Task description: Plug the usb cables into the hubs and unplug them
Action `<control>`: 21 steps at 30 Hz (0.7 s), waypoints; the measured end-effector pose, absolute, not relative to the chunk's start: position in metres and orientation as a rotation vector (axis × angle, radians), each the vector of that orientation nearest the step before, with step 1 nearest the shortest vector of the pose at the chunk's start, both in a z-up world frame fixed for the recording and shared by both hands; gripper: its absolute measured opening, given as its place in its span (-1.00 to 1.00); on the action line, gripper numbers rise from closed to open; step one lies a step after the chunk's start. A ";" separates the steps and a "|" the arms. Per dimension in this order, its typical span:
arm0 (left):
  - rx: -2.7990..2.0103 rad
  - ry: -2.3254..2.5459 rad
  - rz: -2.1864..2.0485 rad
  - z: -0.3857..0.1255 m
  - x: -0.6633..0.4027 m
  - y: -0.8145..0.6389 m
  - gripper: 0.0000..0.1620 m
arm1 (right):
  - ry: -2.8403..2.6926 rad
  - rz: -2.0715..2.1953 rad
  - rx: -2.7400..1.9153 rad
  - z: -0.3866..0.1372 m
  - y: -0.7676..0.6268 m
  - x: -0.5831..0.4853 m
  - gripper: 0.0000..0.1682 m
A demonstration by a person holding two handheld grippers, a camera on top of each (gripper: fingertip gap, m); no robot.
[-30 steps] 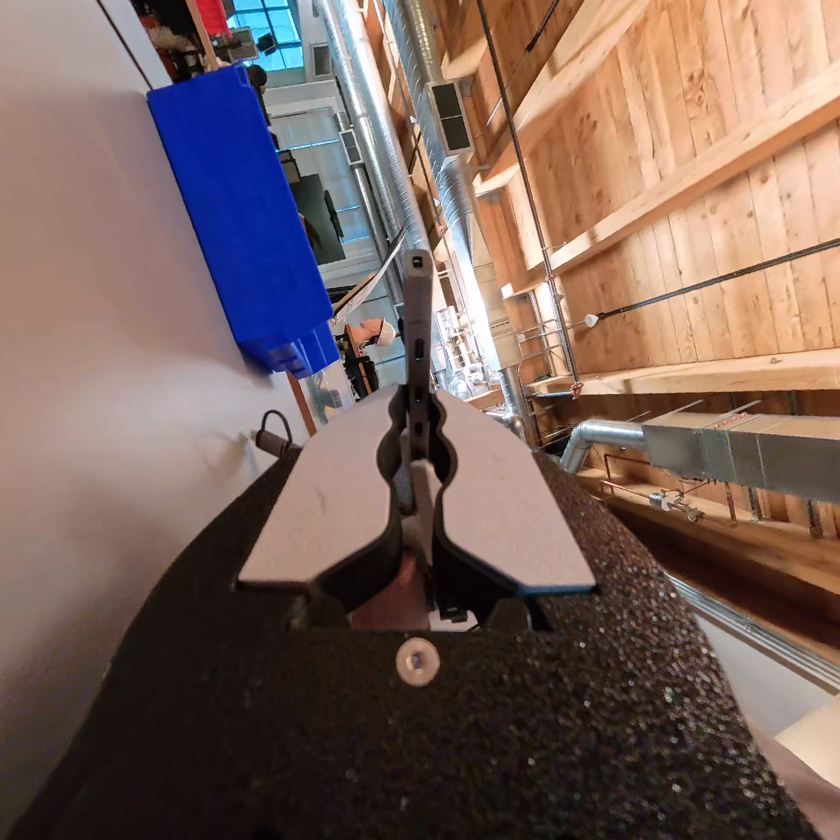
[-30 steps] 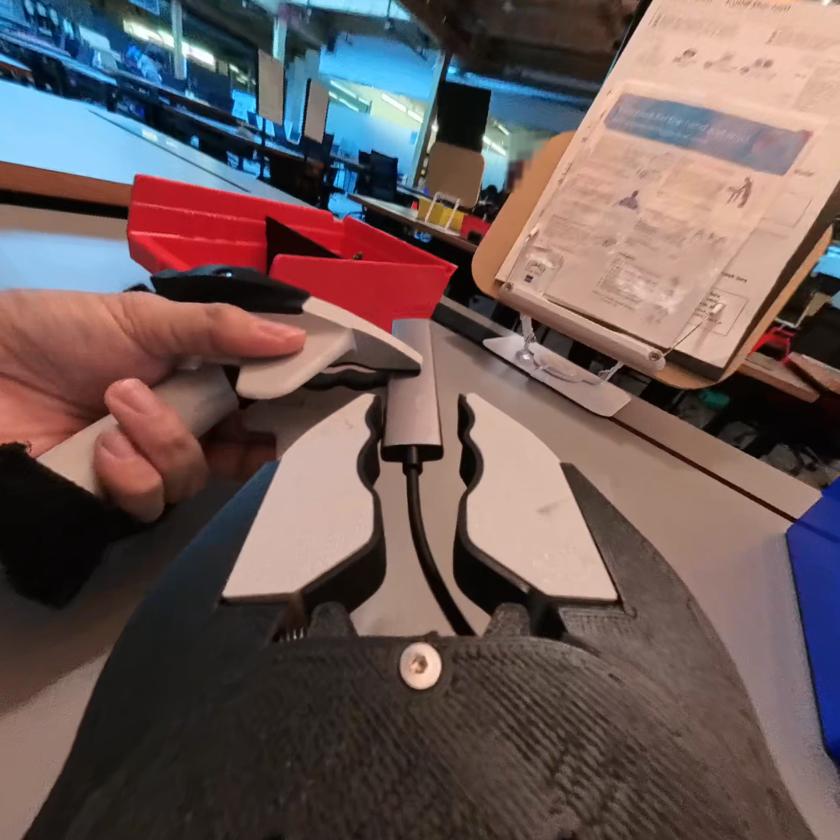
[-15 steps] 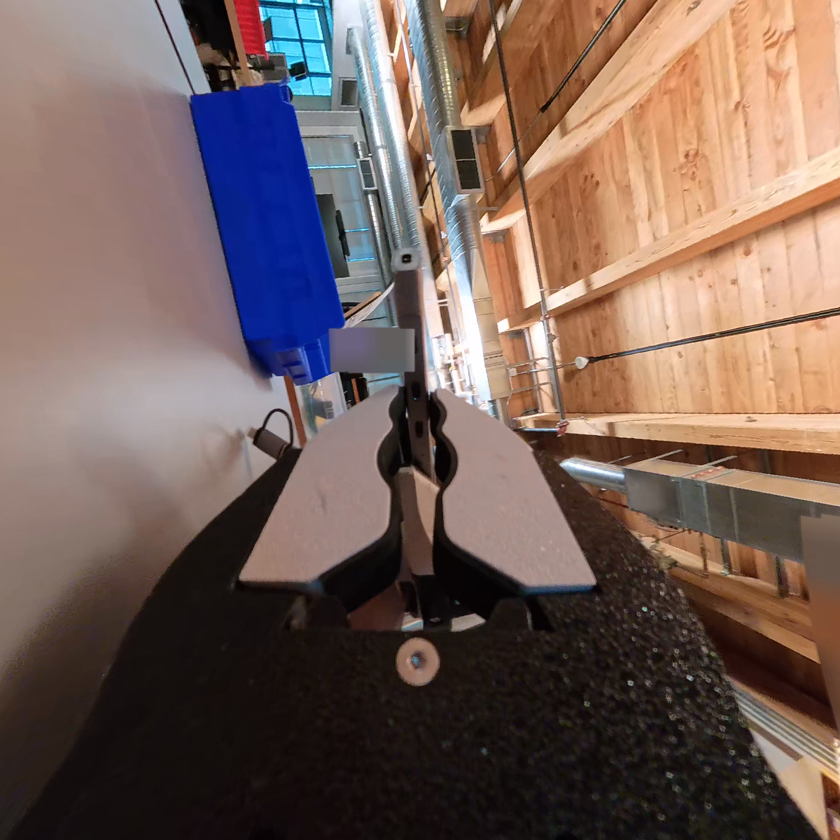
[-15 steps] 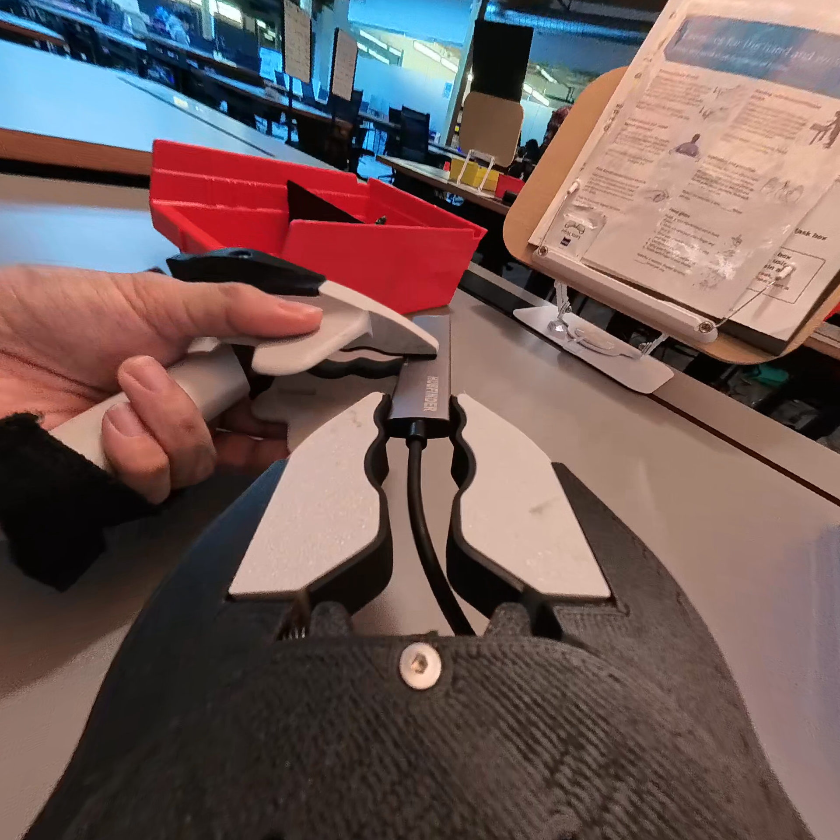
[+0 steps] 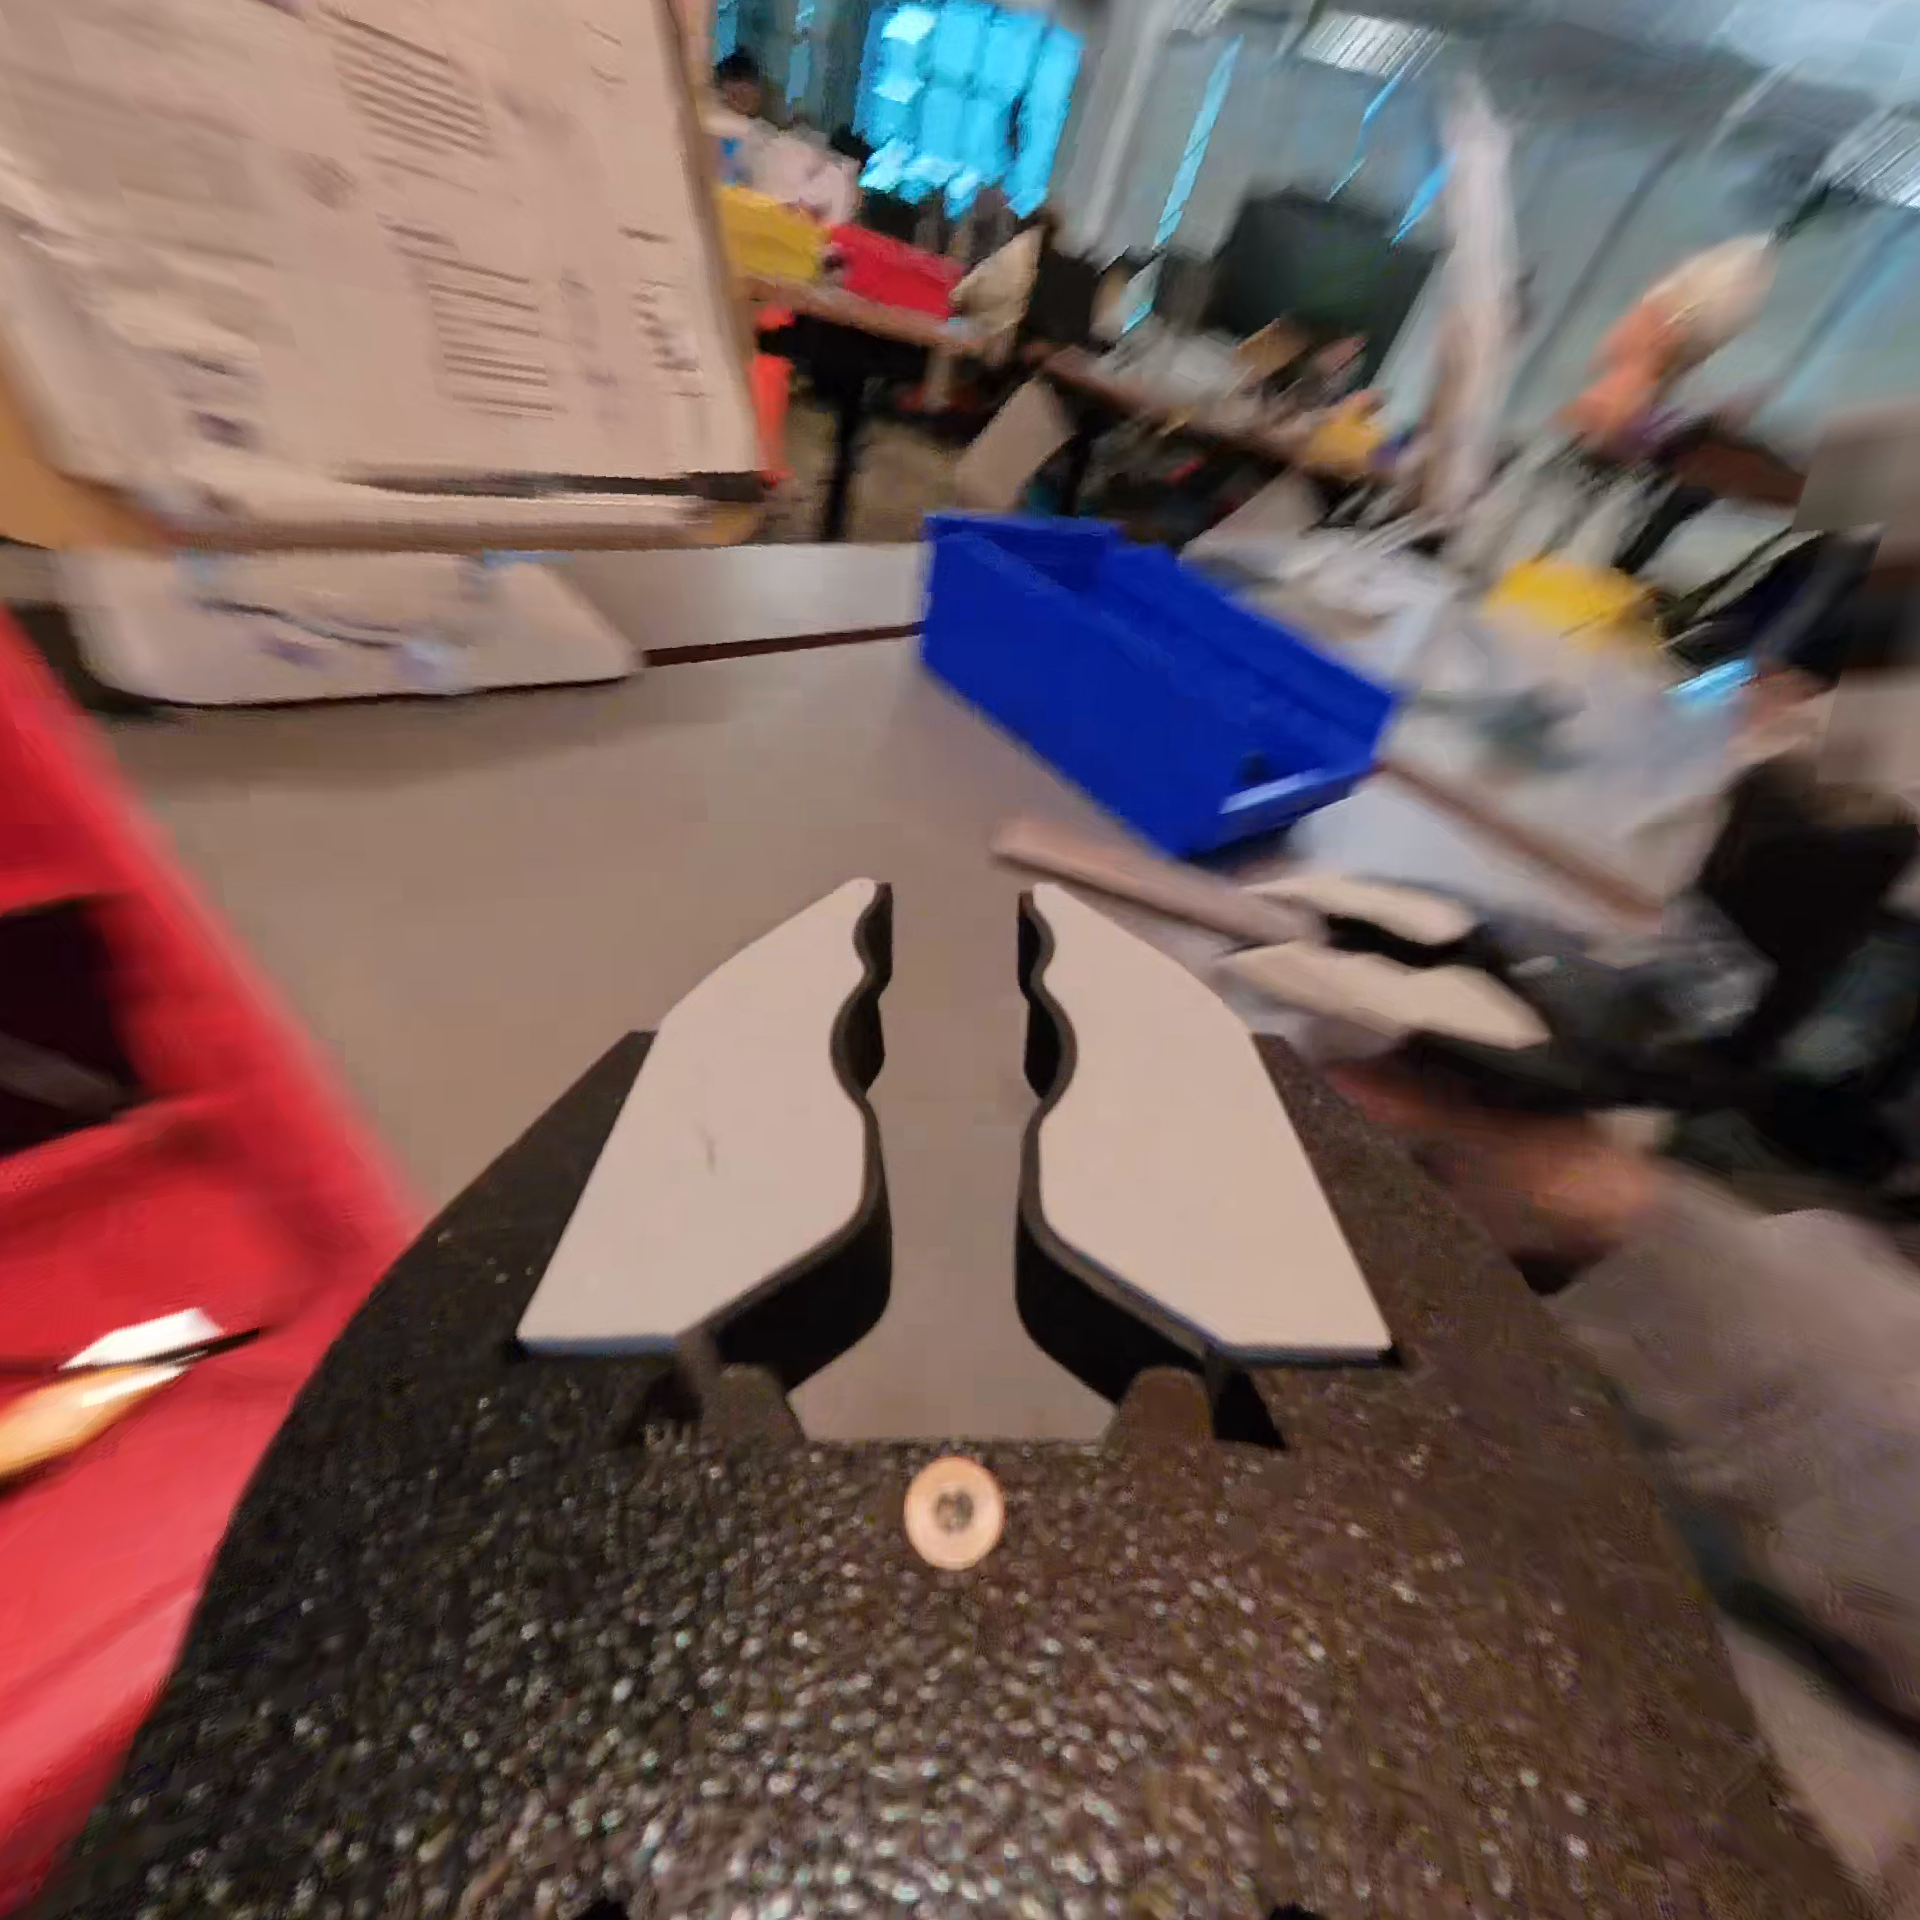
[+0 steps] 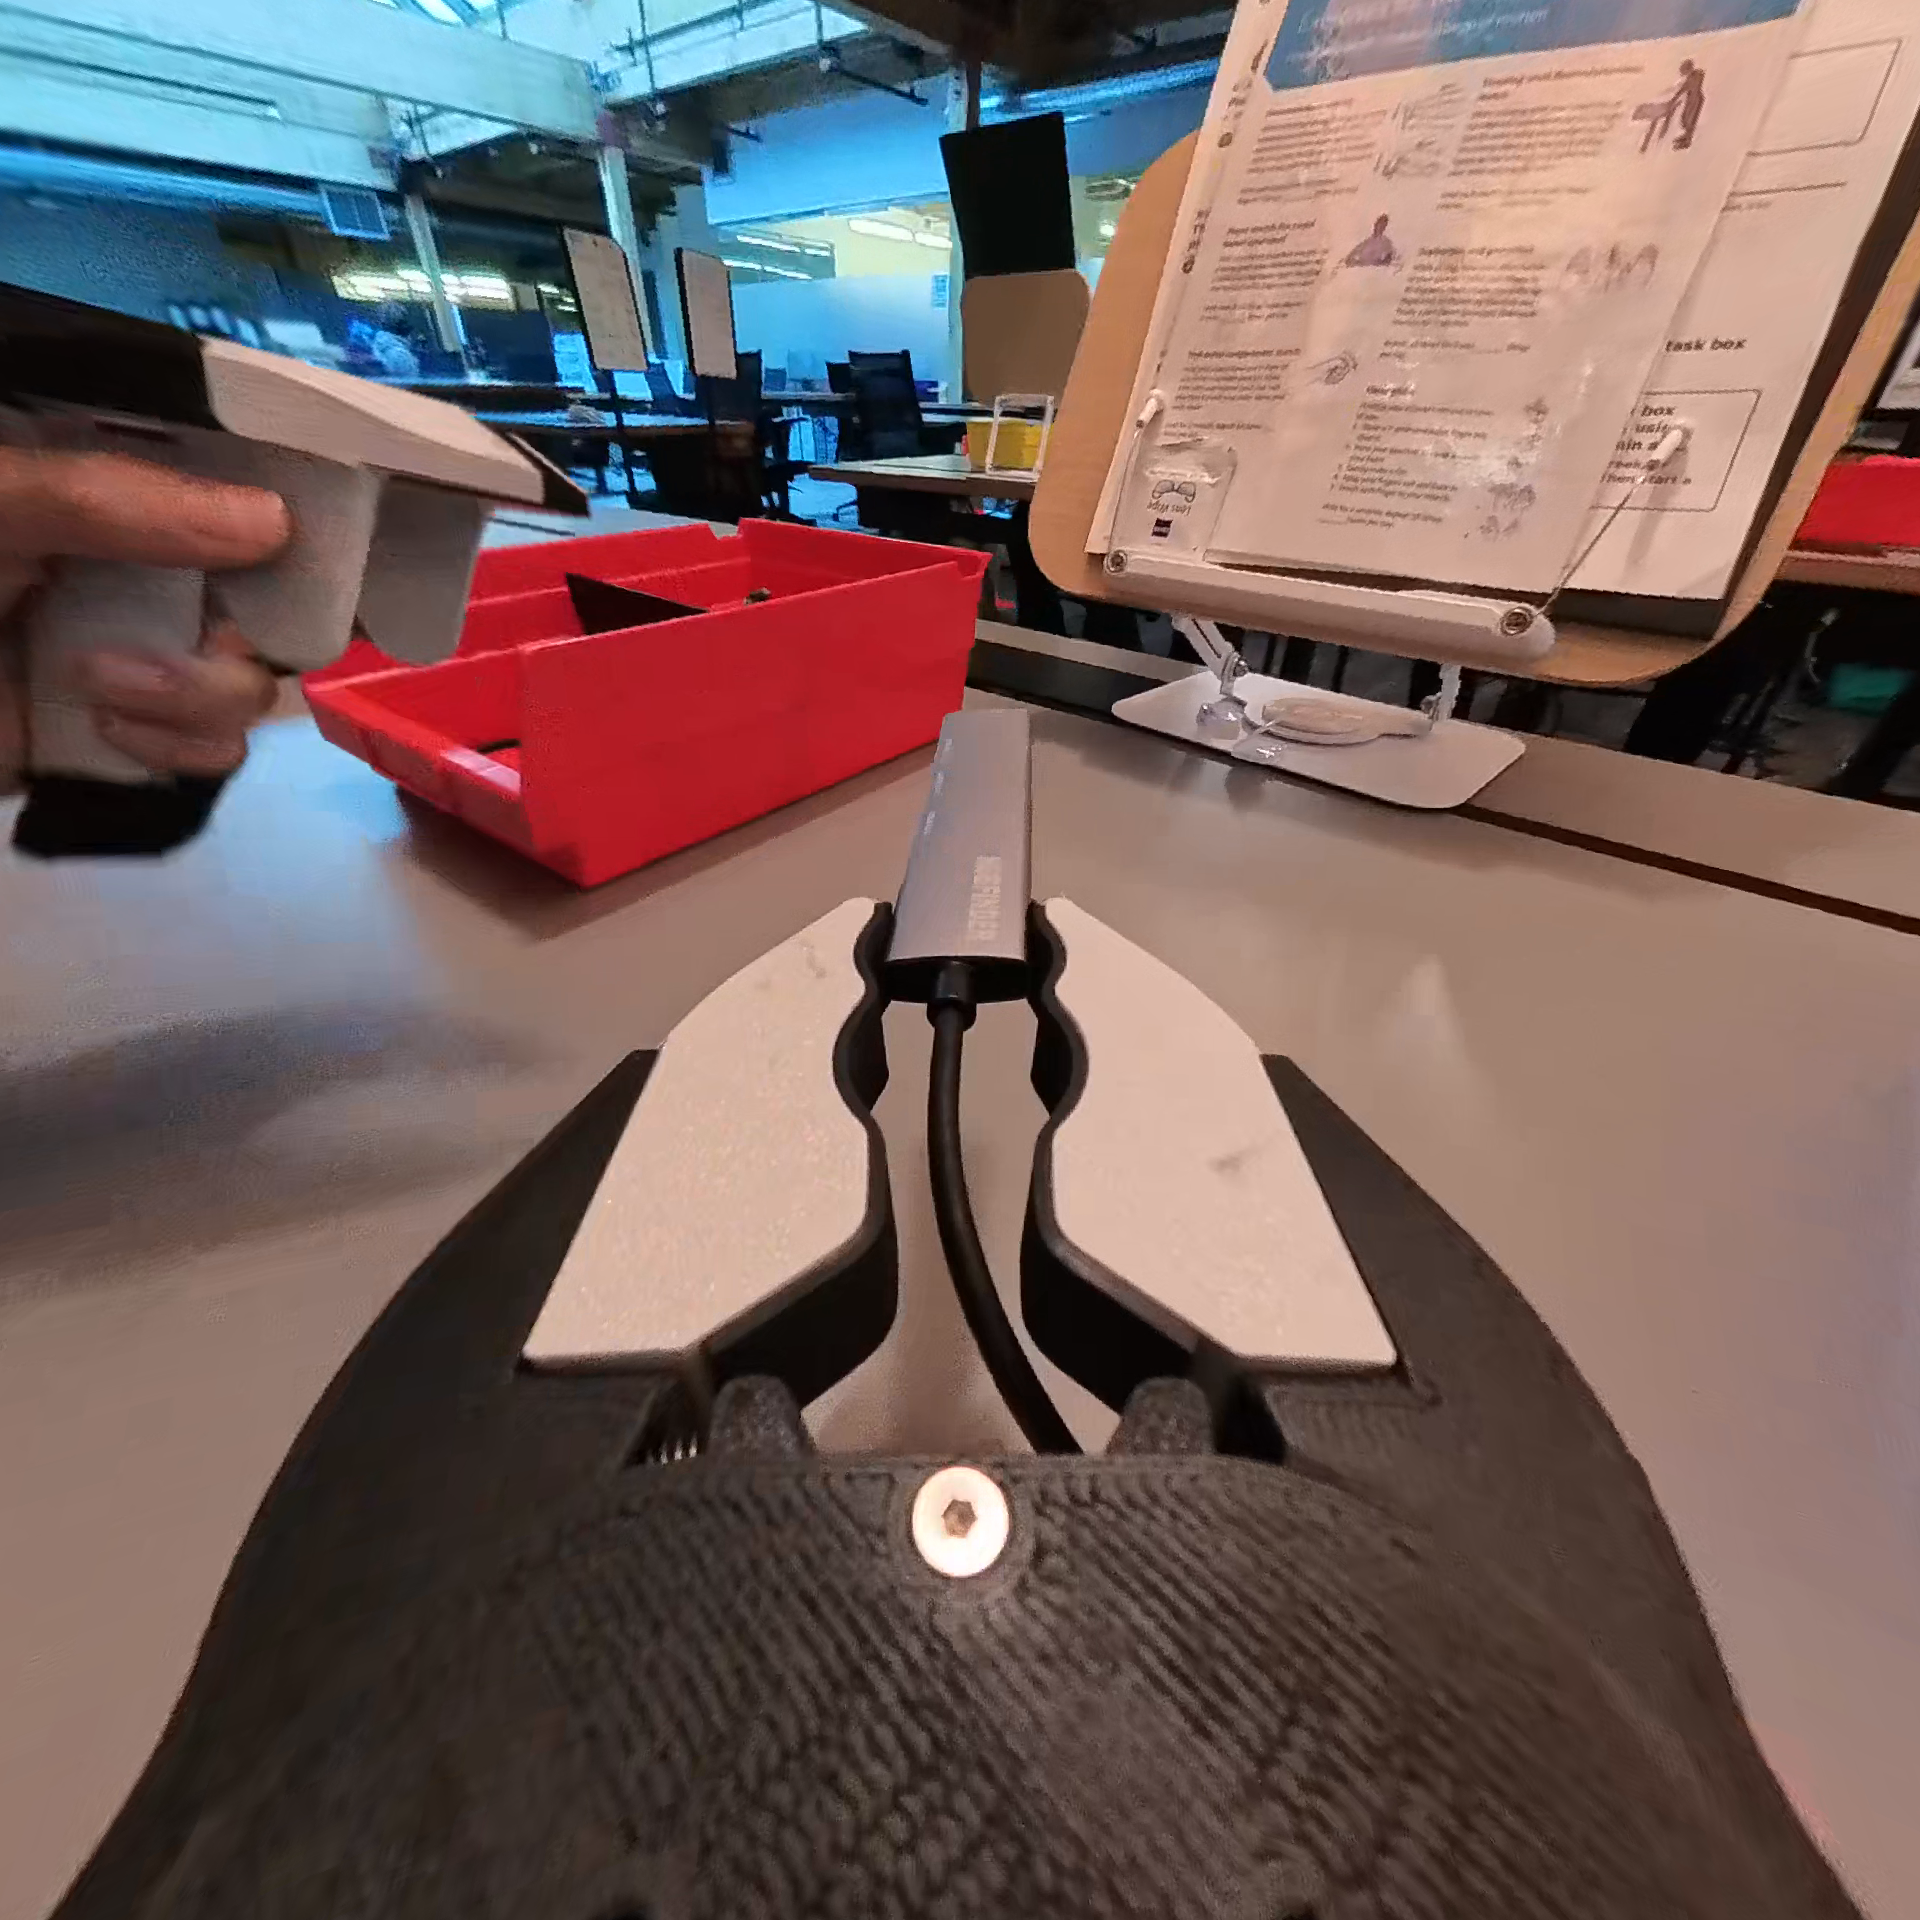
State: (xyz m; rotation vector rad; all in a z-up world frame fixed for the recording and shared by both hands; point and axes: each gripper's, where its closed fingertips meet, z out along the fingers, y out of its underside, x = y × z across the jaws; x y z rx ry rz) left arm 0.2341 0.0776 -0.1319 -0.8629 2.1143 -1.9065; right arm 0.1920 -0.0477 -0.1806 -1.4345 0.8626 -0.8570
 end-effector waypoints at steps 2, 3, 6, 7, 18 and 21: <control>-0.846 2.154 -1.584 -0.141 0.258 0.124 -0.65 | 0.854 -0.835 -1.428 -0.180 -0.047 0.191 -0.71; -0.851 2.185 -1.466 -0.148 0.268 0.145 -0.62 | 0.865 -0.833 -1.414 -0.179 -0.050 0.192 -0.71; -0.998 2.249 -1.380 -0.169 0.289 0.177 -0.55 | 0.872 -0.796 -1.379 -0.177 -0.053 0.191 -0.71; -1.029 2.285 -1.426 -0.173 0.294 0.177 -0.52 | 0.876 -0.790 -1.364 -0.176 -0.055 0.191 -0.71; -1.777 2.315 -1.746 -0.213 0.367 0.163 -0.62 | 0.866 -0.793 -1.363 -0.175 -0.054 0.190 -0.71; -1.605 2.349 -1.737 -0.212 0.362 0.158 -0.90 | 0.858 -0.786 -1.355 -0.174 -0.055 0.189 -0.71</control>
